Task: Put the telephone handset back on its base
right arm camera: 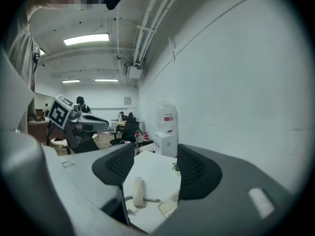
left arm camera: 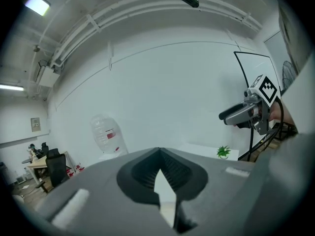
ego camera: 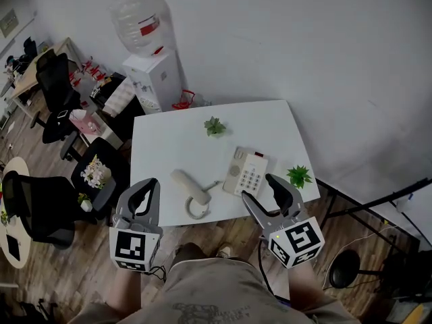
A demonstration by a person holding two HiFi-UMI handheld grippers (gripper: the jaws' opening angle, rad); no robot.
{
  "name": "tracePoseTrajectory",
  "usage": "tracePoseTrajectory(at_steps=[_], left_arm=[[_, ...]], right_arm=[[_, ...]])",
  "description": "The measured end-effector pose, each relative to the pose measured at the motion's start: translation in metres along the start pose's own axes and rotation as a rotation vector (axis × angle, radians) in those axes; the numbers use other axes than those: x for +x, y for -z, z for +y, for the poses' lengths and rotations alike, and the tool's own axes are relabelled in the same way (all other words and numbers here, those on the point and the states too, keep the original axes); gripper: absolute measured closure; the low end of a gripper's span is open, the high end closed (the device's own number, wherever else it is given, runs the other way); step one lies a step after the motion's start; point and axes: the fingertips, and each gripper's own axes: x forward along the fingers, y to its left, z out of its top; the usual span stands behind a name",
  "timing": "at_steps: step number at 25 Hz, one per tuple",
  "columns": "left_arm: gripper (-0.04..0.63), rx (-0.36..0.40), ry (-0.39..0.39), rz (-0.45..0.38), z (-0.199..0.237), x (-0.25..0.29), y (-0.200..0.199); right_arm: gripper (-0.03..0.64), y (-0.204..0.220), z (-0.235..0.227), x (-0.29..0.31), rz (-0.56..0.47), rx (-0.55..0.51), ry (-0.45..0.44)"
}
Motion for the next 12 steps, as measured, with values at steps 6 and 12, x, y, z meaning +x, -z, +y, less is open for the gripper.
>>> tracePoseTrajectory(at_steps=[6, 12], left_arm=[[0.595, -0.001, 0.010, -0.014, 0.017, 0.003, 0.000], [0.595, 0.021, 0.039, -0.063, 0.040, 0.012, -0.009]], right_arm=[[0.324, -0.002, 0.005, 0.012, 0.007, 0.025, 0.015], [0.324, -0.014, 0.018, 0.022, 0.003, 0.072, 0.020]])
